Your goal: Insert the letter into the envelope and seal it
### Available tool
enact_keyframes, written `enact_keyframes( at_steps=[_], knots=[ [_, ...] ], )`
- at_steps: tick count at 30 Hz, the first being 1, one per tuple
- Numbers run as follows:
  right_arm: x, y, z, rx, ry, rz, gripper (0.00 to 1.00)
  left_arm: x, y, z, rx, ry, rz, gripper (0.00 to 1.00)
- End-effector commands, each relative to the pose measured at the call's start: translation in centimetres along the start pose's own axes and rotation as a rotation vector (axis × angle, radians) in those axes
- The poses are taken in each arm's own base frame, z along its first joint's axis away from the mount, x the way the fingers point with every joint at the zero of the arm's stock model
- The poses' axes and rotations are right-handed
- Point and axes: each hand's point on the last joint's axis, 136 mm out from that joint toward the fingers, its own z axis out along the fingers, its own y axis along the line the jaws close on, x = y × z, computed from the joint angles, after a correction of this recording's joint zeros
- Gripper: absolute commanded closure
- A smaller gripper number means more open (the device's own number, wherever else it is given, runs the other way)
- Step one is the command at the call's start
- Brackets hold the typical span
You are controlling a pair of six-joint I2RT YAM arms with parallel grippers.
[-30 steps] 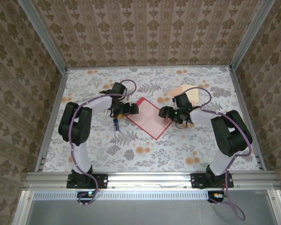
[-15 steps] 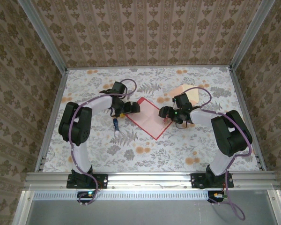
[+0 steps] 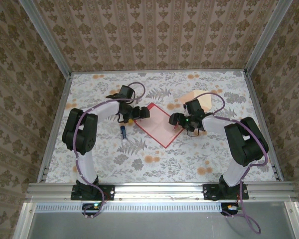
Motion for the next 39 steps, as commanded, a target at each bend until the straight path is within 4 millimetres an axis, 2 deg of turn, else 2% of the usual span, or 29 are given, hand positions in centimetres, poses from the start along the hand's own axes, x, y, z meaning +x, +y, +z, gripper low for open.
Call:
enact_keyframes(
  at_steps=[1,23,32,37,39],
  knots=[
    [1.3,-1.1,0.5,0.031,0.035,0.013,0.16,-0.7,-1.5,-1.5,0.027,-0.028,0.028,0.14],
    [1.2,-1.1,0.1,0.036,0.031,0.006,0.16,-1.1,0.9,-2.9,-0.055,-0.067,0.028,0.42],
    [1.2,-1.2,0.1,0.039,0.03,0.006,0.16,-1.2,0.9,-2.8,-0.046,-0.077,0.028,0.51],
    [1.1,-1.2,0.0,0.041,0.028,0.005,0.16,-1.2,1.0,-2.8,-0.048,-0.075,0.027,0.59],
    [1.1,-1.2,0.0,0.042,0.026,0.003,0.16,-1.1,1.2,-2.8,-0.049,-0.075,0.026,0.65]
  ],
)
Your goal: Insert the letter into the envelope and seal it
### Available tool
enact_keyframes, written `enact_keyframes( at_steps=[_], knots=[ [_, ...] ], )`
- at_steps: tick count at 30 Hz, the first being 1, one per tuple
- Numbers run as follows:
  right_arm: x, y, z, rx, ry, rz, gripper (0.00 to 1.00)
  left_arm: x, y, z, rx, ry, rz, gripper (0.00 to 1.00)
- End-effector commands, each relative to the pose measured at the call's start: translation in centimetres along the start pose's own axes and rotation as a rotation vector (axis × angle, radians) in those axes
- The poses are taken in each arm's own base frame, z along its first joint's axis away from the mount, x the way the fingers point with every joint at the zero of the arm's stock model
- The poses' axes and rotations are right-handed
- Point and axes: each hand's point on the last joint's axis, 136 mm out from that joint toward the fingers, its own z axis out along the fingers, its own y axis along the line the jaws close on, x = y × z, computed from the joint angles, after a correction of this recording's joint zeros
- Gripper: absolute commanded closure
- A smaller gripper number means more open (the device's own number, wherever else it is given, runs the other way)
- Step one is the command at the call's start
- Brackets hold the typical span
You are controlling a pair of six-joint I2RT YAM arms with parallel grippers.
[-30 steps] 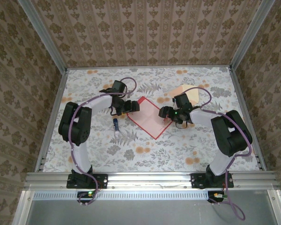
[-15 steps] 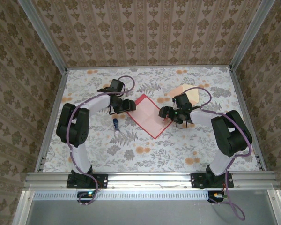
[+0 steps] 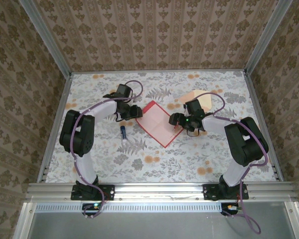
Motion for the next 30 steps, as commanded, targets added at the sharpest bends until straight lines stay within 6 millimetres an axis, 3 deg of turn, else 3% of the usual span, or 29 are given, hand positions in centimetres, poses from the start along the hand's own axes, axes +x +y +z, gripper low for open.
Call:
enact_keyframes(
  at_steps=[1,6,12,18,26,30],
  knots=[
    [1.1,-1.2,0.0,0.042,0.027,0.004,0.16,-0.3,0.2,-1.3,-0.003,-0.029,0.011,0.66],
    [1.0,-1.1,-0.3,0.043,0.022,0.003,0.16,-0.2,0.4,-1.5,-0.003,-0.031,0.011,0.8],
    [0.7,-1.1,-0.7,0.045,0.014,0.003,0.16,-0.2,0.4,-1.9,-0.003,-0.038,0.018,0.86],
    [0.2,-0.8,-1.1,0.042,0.004,-0.006,0.16,-0.4,0.1,-2.3,0.011,-0.059,0.029,1.0],
    [-1.3,0.5,-2.7,0.027,-0.03,-0.018,0.16,-1.1,-0.7,-3.6,0.036,-0.124,0.062,1.0],
    [-2.6,1.6,-4.3,0.01,-0.065,0.029,0.15,-1.7,-1.0,-4.8,0.033,-0.173,0.084,1.0]
  ],
)
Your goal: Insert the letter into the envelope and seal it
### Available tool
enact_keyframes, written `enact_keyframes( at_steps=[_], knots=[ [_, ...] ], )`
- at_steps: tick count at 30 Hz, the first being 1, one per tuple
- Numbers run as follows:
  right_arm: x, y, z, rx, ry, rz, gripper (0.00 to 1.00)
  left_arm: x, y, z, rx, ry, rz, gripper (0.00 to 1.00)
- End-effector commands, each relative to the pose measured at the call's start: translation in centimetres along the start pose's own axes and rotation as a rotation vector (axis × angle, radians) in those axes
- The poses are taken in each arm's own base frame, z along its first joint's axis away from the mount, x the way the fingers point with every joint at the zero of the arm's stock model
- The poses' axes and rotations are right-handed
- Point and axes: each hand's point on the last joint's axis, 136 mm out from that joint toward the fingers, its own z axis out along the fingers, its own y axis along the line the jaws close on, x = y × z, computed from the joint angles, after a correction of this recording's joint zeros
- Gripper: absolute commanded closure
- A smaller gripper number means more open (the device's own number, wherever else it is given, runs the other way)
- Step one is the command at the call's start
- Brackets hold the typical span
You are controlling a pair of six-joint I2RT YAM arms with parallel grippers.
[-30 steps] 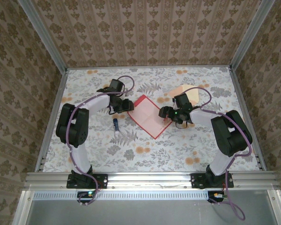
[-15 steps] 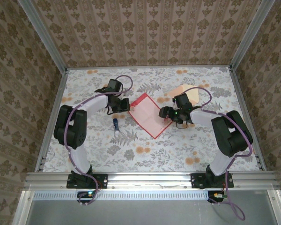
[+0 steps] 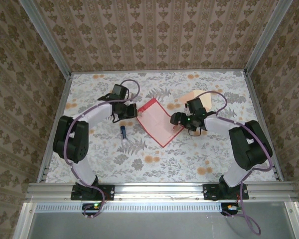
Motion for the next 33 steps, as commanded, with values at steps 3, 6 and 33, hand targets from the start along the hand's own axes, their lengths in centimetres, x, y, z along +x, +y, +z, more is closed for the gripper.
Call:
enact_keyframes(
  at_steps=[3,6,33],
  knots=[
    [-3.3,2.2,-3.6,-0.015,-0.098,0.074,0.14,-1.8,-0.9,-2.5,-0.007,-0.111,0.083,1.0],
    [-4.1,2.9,-4.9,-0.002,-0.095,0.107,0.12,-2.2,-2.0,-3.3,-0.013,-0.143,0.143,1.0],
    [-5.4,4.5,-6.4,0.002,0.115,0.398,0.1,1.0,-4.6,-4.8,-0.125,-0.23,0.369,0.93]
  ],
)
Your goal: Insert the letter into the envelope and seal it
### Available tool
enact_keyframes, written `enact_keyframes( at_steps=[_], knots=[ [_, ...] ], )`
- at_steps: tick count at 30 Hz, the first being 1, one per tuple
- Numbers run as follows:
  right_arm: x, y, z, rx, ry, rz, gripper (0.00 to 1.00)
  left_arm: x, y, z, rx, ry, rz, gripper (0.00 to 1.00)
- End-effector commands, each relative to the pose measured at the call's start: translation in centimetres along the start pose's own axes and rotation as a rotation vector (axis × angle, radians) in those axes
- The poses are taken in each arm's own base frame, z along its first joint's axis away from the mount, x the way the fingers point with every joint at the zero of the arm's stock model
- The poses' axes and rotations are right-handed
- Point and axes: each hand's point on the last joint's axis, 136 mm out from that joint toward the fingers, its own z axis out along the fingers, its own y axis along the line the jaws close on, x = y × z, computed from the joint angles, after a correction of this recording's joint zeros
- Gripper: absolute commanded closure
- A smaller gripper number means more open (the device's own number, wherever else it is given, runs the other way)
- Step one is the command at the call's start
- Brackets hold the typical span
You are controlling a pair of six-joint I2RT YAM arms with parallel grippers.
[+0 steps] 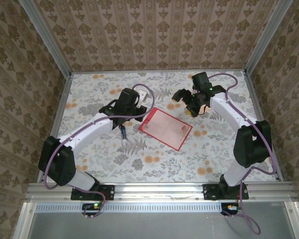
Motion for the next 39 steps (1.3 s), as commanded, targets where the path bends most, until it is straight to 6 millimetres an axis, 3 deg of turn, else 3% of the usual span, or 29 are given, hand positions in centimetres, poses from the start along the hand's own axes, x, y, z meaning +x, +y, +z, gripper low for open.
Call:
enact_keyframes(
  at_steps=[1,4,6,9,13,15,20,28,31,39],
  knots=[
    [0.8,-1.0,0.8,0.02,0.038,0.034,0.1,2.9,2.4,1.3,-0.015,0.083,-0.199,0.85],
    [1.4,-2.0,1.5,0.037,0.058,0.001,0.08,5.1,3.2,2.5,0.068,0.134,-0.41,0.72],
    [2.1,-2.9,1.9,0.06,0.075,-0.05,0.08,5.5,2.9,2.6,0.099,0.15,-0.465,0.57],
    [2.8,-4.8,2.4,0.097,0.084,-0.114,0.07,5.8,2.3,2.7,0.117,0.201,-0.511,0.45],
    [3.6,-7.3,3.3,0.13,0.078,-0.183,0.07,6.8,1.3,3.1,0.147,0.284,-0.584,0.38],
    [4.0,-8.3,3.7,0.138,0.08,-0.207,0.07,7.1,0.7,3.3,0.158,0.311,-0.605,0.37],
    [3.9,-8.6,4.4,0.105,0.041,-0.274,0.07,8.8,0.6,3.6,0.125,0.376,-0.647,0.37],
    [3.5,-7.7,4.7,0.039,0.01,-0.329,0.08,10.6,1.6,4.2,0.062,0.425,-0.72,0.32],
    [3.3,-7.5,5.0,0.025,0.005,-0.348,0.08,10.7,1.7,4.5,0.068,0.423,-0.744,0.25],
    [3.3,-7.7,6.4,0.005,0.016,-0.364,0.09,10.1,1.8,5.7,0.096,0.399,-0.769,0.22]
  ],
)
